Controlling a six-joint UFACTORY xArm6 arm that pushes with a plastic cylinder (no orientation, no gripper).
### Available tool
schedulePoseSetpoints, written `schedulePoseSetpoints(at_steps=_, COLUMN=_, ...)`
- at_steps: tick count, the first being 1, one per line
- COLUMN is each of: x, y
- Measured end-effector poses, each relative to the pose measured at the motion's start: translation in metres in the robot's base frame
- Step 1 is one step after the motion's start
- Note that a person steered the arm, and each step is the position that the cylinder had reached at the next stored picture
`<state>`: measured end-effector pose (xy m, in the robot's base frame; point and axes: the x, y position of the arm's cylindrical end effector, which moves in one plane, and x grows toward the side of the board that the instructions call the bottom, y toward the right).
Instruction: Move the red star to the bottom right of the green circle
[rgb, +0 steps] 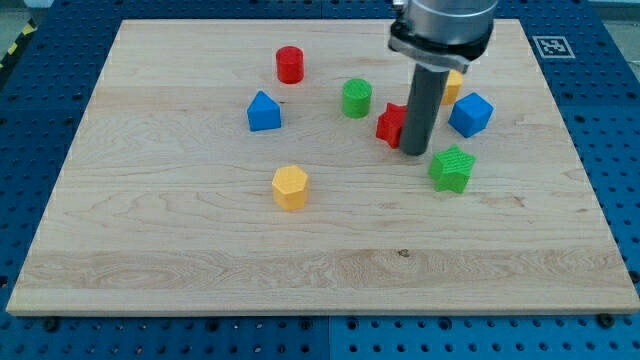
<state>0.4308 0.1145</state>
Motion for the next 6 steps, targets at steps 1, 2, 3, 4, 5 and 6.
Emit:
schedulePoseSetpoints(at_steps=1, x=-0.024, y=0.024)
schedulePoseSetpoints(at_steps=2, x=-0.035, y=0.026)
schedulePoseSetpoints(at_steps=3, x=-0.001, y=0.029)
schedulePoseSetpoints(at_steps=4, x=0.025, y=0.029)
schedulePoseSetpoints(at_steps=5, x=0.024, y=0.005)
schedulePoseSetpoints(at_steps=6, x=0.012, y=-0.025)
